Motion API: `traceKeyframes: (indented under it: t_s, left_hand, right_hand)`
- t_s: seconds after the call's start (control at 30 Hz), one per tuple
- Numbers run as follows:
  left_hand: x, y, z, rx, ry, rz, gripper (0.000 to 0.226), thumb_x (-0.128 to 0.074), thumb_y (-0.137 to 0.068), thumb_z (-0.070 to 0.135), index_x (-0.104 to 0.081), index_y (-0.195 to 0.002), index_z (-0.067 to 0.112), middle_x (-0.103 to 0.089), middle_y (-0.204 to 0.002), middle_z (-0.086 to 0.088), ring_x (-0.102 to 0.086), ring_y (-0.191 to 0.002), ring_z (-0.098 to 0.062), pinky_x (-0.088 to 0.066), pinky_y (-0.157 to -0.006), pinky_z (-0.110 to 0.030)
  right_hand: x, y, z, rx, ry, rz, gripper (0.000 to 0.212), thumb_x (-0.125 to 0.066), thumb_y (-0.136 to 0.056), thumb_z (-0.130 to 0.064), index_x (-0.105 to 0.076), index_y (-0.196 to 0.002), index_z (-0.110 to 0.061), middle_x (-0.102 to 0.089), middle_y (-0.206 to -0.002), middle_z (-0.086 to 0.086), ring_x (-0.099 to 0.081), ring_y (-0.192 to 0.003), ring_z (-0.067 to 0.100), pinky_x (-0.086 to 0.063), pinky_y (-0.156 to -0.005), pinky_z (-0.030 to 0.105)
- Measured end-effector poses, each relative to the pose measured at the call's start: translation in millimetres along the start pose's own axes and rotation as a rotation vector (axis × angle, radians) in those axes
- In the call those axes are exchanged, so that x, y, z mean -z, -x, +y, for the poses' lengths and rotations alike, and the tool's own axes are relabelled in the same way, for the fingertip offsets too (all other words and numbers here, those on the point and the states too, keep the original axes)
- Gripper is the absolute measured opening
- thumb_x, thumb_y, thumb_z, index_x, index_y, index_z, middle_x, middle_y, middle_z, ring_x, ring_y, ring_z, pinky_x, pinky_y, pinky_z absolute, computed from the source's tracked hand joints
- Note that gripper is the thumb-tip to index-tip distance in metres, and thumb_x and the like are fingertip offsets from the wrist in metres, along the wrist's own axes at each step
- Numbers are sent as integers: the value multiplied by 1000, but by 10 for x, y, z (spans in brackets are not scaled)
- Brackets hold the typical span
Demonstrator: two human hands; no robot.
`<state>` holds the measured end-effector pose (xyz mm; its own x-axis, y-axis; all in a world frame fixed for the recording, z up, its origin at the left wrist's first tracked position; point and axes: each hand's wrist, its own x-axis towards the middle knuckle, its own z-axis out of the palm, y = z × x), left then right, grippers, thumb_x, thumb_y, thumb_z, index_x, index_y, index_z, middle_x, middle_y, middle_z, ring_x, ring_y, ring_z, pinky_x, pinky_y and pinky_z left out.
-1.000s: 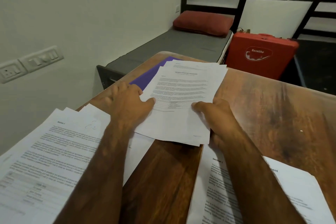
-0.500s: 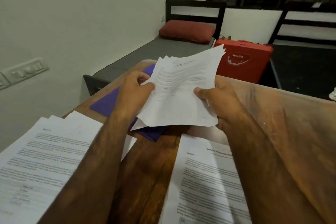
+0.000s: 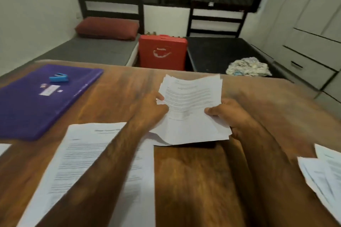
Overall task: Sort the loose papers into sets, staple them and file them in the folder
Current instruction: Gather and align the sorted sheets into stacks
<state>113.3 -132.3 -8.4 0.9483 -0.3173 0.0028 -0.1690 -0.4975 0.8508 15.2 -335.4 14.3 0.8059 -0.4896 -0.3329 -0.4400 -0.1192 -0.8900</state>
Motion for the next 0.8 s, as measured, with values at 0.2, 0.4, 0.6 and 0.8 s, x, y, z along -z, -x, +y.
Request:
traceKeyframes:
  t_s: [0.2,0.4,0.6,0.8]
  left_hand:
    - [-484,145,219,-97,-380,-26,30,-65,-99,36,-53,-125,27,-61,-122,8,-57,-97,-13,-55,-92,-31]
    - [-291,184,141,-121,-467,29,33,-64,-97,44,-58,-123,25,-65,-125,3,-62,-103,-16,-54,-91,-36]
    - [425,230,-172,-84,-510,131,16,-64,-92,37,-60,-102,26,-64,-101,4,-63,-94,-21,-58,-88,-45]
    - [1456,100,-728,77,-518,323,34,-59,-91,37,-62,-118,17,-61,-123,-8,-56,-115,-30,-50,-98,-49]
  right_hand:
    - [460,-136,508,-22,212,151,33,-79,-88,-12,-70,-120,-8,-73,-122,8,-69,-104,28,-58,-95,43]
    - [269,123,75,114,846,269,60,-66,-98,-44,-44,-151,-27,-45,-156,4,-49,-135,27,-43,-112,42]
    - [-1013,122,-348,243,806,118,51,-72,-89,-48,-57,-134,-29,-56,-141,3,-56,-123,28,-49,-105,52]
    - [-2348,-15,-663,430,706,-33,50,-67,-88,-54,-61,-130,-27,-62,-127,-3,-61,-112,22,-52,-100,51]
